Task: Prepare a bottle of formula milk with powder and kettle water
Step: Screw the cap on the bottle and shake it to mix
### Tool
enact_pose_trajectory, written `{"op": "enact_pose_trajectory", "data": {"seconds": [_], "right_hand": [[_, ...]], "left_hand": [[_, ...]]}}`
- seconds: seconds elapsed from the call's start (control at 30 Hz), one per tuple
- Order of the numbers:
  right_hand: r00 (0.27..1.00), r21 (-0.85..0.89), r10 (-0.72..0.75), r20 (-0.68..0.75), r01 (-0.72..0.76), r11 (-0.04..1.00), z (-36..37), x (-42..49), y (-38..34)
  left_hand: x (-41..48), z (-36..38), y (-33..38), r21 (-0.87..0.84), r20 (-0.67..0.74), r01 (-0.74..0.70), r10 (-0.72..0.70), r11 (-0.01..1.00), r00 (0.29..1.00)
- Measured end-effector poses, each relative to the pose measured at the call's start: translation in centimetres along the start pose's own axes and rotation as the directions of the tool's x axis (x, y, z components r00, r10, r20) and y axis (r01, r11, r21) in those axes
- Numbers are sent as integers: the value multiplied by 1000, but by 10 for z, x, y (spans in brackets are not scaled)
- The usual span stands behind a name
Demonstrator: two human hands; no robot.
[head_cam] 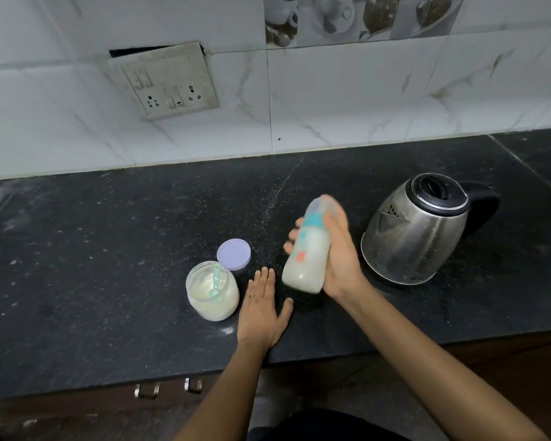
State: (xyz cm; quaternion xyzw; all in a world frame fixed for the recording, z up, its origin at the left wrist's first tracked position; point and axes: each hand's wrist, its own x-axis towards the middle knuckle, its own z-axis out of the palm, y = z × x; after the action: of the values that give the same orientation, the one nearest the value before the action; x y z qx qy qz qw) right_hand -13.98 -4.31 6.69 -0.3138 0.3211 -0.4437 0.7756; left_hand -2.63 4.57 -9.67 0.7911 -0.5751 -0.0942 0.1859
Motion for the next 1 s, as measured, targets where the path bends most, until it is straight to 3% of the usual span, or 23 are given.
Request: {"op": "enact_pose_trajectory", "data": {"seconds": [0.07, 0.2, 0.3, 0.33, 0.47, 0.5, 0.57, 0.63, 0.73, 0.77, 0.83, 0.87, 0.9, 0.93, 1.0], "right_hand": [[992, -17, -52, 113, 54, 998, 2, -8, 2], [992, 231, -82, -97, 103, 967, 4, 9, -10], [987, -90, -83, 140, 96, 991, 4, -4, -10], [974, -83, -118, 191, 136, 987, 6, -4, -12], [976, 203, -199, -85, 212, 956, 5, 16, -29], [978, 151, -203, -54, 209, 966, 1, 17, -28], [975, -117, -159, 154, 178, 977, -4, 5, -21], [954, -112, -180, 240, 211, 971, -4, 0, -20], [973, 173, -229, -36, 232, 957, 0, 10, -24], [976, 195, -214, -43, 218, 956, -2, 12, -20], [983, -28, -143, 113, 147, 989, -9, 9, -12], [965, -158, -160, 205, 194, 968, -7, 2, -11], [940, -169, -213, 266, 263, 950, -7, 0, -10], [935, -132, -270, 232, 305, 943, -8, 6, -10], [946, 36, -323, 19, 322, 946, -2, 10, -15]], "left_hand": [[0, 1, 0, 4, -4, -4, 4, 1000, 1000], [0, -1, 1, 3, -6, 13, -13, 1000, 1000], [-1, -2, 2, -15, -8, 4, -4, 1000, 1000], [-1, -2, 2, -18, -12, 5, -5, 1000, 1000], [0, -1, 1, 2, -6, 12, -12, 1000, 1000], [-1, -1, 1, 3, -4, 11, -11, 1000, 1000], [-1, -1, 1, -5, 1, 3, -3, 1000, 1000], [0, -1, 0, 1, -4, 4, -4, 1000, 1000], [1, 0, 0, 2, 1, 12, -12, 1000, 1000], [0, -1, 0, 3, 0, 12, -12, 1000, 1000], [-1, -1, 0, 2, 3, 3, -3, 1000, 1000], [-1, -1, 0, 0, -1, -1, 1, 1000, 1000], [-1, -2, 0, -2, -4, -2, 2, 1000, 1000], [-1, -1, 0, -4, -4, 1, -1, 1000, 1000], [0, -1, 2, -8, -8, 8, -8, 1000, 1000]]}}
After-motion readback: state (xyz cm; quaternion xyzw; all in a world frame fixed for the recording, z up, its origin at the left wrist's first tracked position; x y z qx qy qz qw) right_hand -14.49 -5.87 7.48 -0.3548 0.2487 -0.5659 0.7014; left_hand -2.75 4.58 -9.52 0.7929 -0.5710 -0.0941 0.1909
